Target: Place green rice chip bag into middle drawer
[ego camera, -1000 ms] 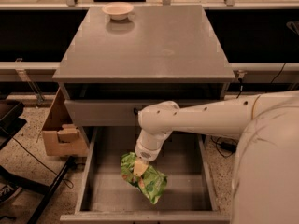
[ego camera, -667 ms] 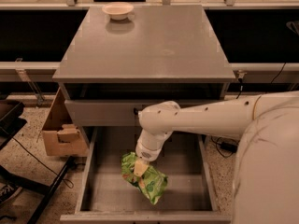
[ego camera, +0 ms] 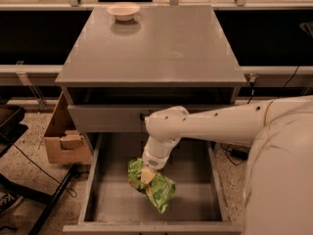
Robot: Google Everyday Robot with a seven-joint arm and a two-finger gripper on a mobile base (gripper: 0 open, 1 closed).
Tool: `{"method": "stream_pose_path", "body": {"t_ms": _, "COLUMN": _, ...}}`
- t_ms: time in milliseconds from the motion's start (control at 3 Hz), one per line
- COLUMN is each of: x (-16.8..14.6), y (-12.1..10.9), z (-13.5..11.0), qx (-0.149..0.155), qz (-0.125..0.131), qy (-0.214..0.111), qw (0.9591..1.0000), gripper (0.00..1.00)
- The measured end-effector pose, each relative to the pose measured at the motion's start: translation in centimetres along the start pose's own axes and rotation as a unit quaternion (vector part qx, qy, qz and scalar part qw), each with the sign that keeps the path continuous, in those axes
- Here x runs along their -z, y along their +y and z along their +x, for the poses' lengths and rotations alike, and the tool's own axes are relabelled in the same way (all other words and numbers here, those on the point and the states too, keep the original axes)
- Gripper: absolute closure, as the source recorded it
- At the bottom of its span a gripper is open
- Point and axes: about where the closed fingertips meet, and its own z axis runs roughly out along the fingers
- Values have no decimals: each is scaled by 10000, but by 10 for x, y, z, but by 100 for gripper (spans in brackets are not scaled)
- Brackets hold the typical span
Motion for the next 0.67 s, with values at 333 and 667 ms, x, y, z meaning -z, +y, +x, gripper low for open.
{"method": "stream_pose_path", "body": {"t_ms": 333, "x": 0, "y": 0, "z": 0, "qx": 0, "qz": 0, "qy": 0, "qw": 10000, "gripper": 5}}
{"method": "stream_pose_path", "body": {"t_ms": 667, "x": 0, "y": 0, "z": 0, "qx": 0, "qz": 0, "qy": 0, "qw": 10000, "gripper": 0}}
